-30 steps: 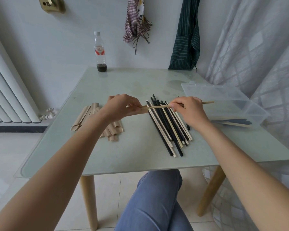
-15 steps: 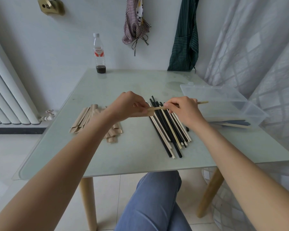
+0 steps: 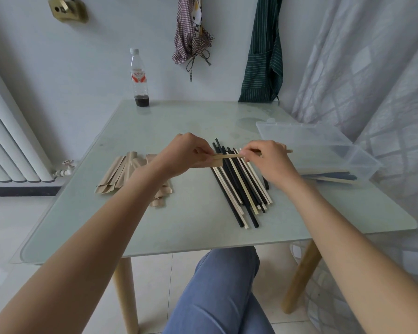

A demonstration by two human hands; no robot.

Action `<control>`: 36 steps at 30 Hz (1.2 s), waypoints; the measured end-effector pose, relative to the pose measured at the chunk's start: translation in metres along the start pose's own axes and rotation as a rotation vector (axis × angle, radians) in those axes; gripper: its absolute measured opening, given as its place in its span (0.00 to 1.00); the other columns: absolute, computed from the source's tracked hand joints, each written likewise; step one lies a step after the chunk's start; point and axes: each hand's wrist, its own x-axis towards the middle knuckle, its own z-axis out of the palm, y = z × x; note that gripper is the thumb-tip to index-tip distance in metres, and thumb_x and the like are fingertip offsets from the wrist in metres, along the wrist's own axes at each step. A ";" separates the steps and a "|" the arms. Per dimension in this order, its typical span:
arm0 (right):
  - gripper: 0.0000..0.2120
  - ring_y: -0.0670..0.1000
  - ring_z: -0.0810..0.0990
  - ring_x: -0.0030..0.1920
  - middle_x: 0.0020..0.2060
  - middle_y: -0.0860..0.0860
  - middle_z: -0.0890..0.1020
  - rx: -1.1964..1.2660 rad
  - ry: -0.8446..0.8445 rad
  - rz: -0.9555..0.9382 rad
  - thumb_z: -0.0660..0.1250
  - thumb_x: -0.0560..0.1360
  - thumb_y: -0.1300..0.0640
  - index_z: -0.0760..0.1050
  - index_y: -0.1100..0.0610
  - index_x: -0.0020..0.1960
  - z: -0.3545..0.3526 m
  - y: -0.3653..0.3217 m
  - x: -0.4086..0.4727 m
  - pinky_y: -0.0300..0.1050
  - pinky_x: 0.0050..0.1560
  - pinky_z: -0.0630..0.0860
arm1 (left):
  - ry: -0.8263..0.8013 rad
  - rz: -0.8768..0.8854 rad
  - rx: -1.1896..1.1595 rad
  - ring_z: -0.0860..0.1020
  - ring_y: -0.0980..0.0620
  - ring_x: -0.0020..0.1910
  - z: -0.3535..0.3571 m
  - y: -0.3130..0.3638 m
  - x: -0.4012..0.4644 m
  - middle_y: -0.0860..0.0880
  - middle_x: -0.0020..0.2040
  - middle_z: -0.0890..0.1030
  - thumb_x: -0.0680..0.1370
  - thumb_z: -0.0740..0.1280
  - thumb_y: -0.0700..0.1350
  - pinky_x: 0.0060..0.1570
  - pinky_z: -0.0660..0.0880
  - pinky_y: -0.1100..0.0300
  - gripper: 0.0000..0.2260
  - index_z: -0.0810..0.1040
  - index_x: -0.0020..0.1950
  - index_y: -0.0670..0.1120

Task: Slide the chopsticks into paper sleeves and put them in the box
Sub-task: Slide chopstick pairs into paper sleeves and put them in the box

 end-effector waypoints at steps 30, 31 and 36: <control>0.02 0.41 0.77 0.39 0.35 0.44 0.80 0.424 0.100 0.123 0.69 0.74 0.60 0.80 0.55 0.44 -0.031 0.043 -0.003 0.35 0.47 0.73 | 0.019 0.038 0.001 0.76 0.55 0.43 0.010 0.055 0.025 0.50 0.44 0.82 0.76 0.68 0.41 0.41 0.68 0.68 0.07 0.83 0.52 0.43; 0.02 0.41 0.77 0.39 0.35 0.44 0.80 0.433 0.103 0.123 0.69 0.73 0.60 0.80 0.55 0.44 -0.032 0.043 -0.004 0.35 0.47 0.73 | 0.016 0.040 0.005 0.75 0.55 0.43 0.011 0.058 0.026 0.51 0.44 0.81 0.76 0.67 0.41 0.43 0.68 0.67 0.07 0.82 0.52 0.43; 0.02 0.39 0.75 0.37 0.35 0.43 0.80 0.437 0.110 0.122 0.69 0.74 0.59 0.80 0.55 0.43 -0.044 0.054 -0.006 0.31 0.40 0.68 | 0.001 0.039 -0.014 0.76 0.55 0.43 0.017 0.069 0.035 0.51 0.43 0.81 0.76 0.67 0.41 0.46 0.69 0.66 0.07 0.83 0.51 0.45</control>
